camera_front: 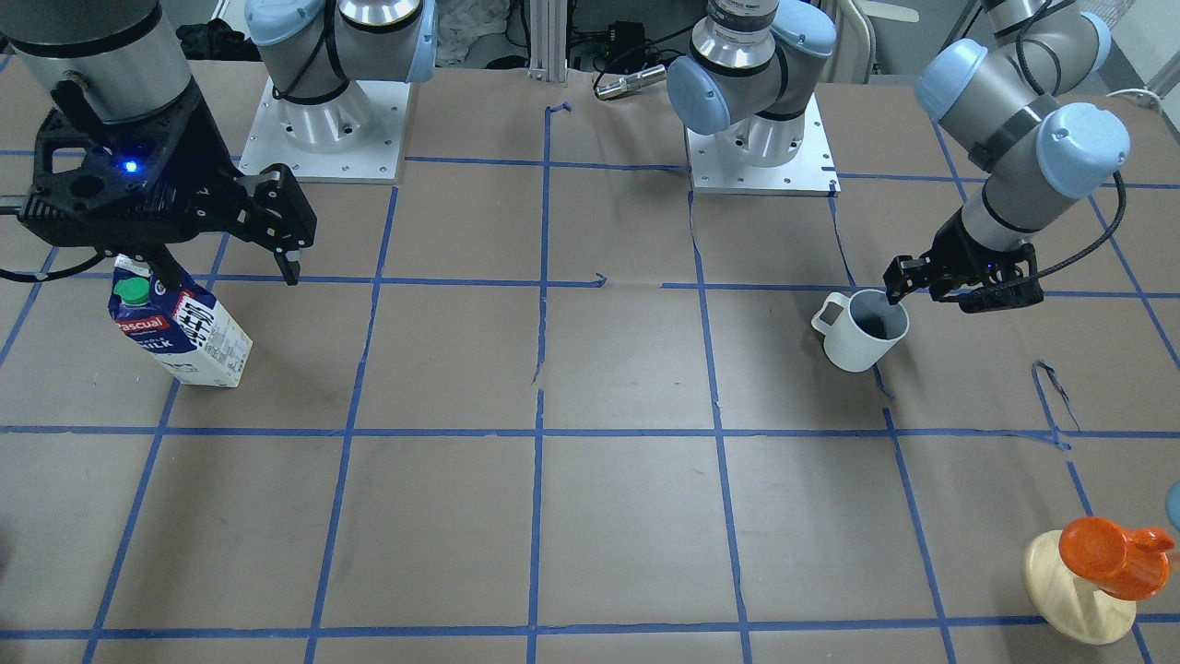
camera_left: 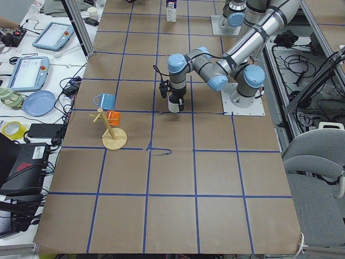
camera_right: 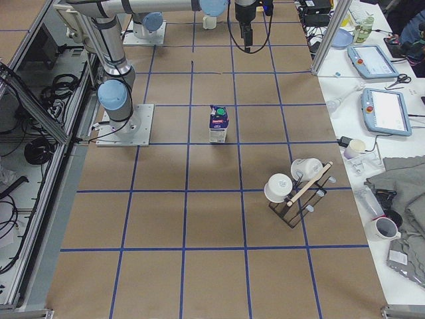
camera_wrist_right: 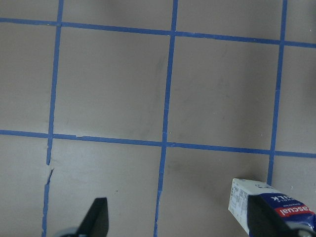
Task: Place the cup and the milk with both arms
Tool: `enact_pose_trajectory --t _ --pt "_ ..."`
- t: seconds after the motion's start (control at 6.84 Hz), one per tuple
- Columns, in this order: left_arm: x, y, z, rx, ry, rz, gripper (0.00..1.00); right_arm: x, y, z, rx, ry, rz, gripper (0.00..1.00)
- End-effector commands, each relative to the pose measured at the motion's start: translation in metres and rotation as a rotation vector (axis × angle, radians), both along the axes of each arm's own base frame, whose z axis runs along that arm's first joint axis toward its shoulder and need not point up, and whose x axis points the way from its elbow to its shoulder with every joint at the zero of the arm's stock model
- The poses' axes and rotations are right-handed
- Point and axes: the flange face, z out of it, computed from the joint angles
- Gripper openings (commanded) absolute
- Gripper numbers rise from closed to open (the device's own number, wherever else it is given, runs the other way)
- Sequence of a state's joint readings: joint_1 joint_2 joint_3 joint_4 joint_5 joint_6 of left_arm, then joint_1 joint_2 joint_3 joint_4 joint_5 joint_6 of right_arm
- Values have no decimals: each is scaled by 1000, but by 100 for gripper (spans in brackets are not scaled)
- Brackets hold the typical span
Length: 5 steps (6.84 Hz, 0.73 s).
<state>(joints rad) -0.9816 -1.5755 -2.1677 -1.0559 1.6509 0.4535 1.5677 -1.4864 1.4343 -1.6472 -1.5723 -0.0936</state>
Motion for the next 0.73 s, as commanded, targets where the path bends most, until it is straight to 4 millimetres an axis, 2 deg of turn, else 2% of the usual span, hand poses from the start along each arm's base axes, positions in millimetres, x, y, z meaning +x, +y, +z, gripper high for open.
enact_pose_trajectory --t 0.0,0.29,0.44,0.58 --pt "3 -10 -8 -42 25 7 63 0 0 0 -2 3 0 100" --pt "0 -13 -5 -71 52 11 64 0 0 0 -2 3 0 100" --pt "0 -17 8 -89 39 3 66 0 0 0 -2 3 0 100" --pt "-1 -17 -1 -69 57 4 60 0 0 0 -2 3 0 100"
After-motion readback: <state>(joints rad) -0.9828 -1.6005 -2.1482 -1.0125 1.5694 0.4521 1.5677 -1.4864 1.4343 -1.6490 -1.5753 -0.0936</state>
